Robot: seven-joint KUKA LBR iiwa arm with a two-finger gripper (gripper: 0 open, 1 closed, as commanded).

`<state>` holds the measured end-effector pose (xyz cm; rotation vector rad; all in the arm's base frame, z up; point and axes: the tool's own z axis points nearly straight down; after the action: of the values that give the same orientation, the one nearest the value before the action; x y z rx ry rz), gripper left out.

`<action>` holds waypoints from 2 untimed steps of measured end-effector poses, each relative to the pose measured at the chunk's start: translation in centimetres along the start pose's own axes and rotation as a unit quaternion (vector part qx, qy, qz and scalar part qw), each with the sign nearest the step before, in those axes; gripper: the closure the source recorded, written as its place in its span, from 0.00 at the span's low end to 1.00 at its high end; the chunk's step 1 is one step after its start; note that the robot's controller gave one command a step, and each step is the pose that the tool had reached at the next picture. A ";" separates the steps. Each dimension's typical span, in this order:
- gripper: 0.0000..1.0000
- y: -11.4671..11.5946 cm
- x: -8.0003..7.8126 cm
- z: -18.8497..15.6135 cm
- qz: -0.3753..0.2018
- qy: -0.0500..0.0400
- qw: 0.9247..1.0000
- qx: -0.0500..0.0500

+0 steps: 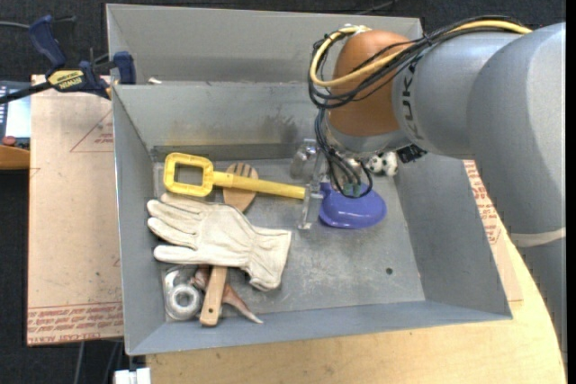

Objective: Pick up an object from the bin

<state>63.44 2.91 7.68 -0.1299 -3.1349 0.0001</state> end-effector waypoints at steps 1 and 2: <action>0.00 10.0 0.5 0.6 0.054 -0.014 0.998 -0.005; 1.00 1.4 -0.1 0.1 0.016 -0.004 1.000 0.001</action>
Offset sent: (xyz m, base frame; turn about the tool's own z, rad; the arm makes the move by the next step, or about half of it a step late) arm 0.0012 0.0138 -0.0009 0.0309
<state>63.61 4.27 7.60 -0.1800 -3.1404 0.0030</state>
